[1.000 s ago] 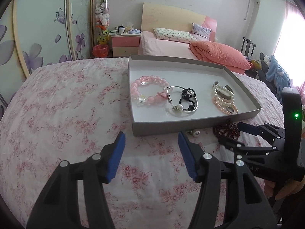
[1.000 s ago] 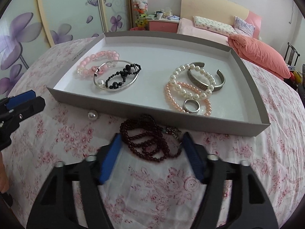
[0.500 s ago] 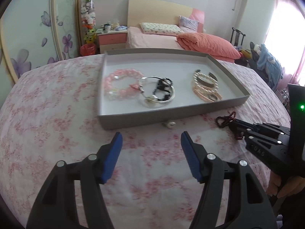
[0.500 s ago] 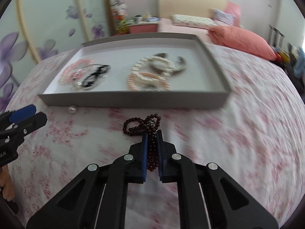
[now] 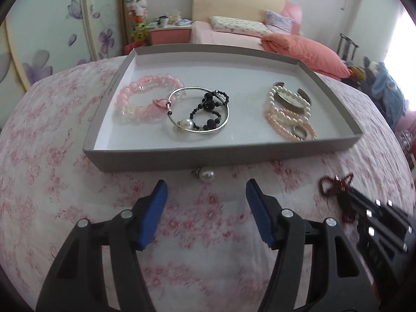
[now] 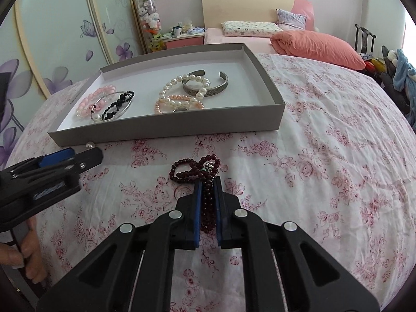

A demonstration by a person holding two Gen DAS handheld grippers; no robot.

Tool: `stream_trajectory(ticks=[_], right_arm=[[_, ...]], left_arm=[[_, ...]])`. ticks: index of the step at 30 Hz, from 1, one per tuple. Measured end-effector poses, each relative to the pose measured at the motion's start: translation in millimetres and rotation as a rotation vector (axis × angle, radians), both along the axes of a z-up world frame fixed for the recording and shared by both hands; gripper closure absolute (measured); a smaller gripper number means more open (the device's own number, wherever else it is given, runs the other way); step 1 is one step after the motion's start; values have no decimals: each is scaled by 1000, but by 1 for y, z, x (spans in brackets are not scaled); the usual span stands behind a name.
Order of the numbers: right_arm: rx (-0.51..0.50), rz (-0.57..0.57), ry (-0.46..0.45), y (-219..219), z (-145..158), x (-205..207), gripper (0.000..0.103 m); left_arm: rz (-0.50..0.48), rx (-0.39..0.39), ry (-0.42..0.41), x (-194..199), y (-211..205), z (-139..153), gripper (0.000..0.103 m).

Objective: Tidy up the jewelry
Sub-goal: 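Grasp the second pearl earring with the left tool while the right tool grips the dark red beaded bracelet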

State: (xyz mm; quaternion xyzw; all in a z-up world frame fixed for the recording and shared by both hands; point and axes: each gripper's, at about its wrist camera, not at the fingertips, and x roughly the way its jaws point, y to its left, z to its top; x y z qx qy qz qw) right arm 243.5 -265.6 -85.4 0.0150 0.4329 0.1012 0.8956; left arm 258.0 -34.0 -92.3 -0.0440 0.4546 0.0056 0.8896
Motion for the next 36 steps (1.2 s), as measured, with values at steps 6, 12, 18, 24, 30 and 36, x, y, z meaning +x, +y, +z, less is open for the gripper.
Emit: stream_trajectory(ticks=[6,12,18,24,30,36], right_arm=[[35,1,5,-6,0,-1,93],[41,1,6,-7,1,-2,93],[32,4,5,-6,1,-2,93],[7,52,1,6,1,-6,93],[-6,76,-3,14,1,-9,93],[-10,75,-3,14,1,-9,93]], left_arm=[[114,43,-2,7,-4,-1,56],[121,65,-17,6,-4,1,85],[89,51,-20,-3,9,2,88],[43,28,-12,-35,35,2,88],[-3,63,-43,-60,40,1,87],[-7,61,-48,-62,38,0,87]])
